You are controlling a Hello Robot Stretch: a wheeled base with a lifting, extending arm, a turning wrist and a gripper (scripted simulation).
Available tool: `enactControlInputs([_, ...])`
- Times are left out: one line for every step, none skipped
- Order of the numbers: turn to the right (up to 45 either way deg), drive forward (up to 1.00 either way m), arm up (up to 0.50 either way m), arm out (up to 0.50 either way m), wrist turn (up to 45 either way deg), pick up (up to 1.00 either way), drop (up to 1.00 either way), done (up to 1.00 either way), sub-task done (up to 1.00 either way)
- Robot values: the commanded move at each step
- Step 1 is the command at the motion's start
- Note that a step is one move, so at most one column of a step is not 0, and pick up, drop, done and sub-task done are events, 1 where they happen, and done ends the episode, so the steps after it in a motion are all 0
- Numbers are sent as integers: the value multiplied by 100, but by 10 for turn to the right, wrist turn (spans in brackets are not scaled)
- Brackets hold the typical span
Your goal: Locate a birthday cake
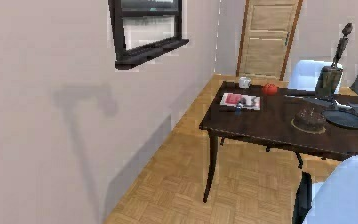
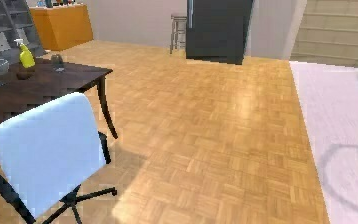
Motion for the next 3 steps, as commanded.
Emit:
enactControlInputs([90,0,0,0,0,0,0,0,0])
enactControlInputs([0,50,0,0,0,0,0,0,0])
enactControlInputs([390,0,0,0,0,0,0,0,0])
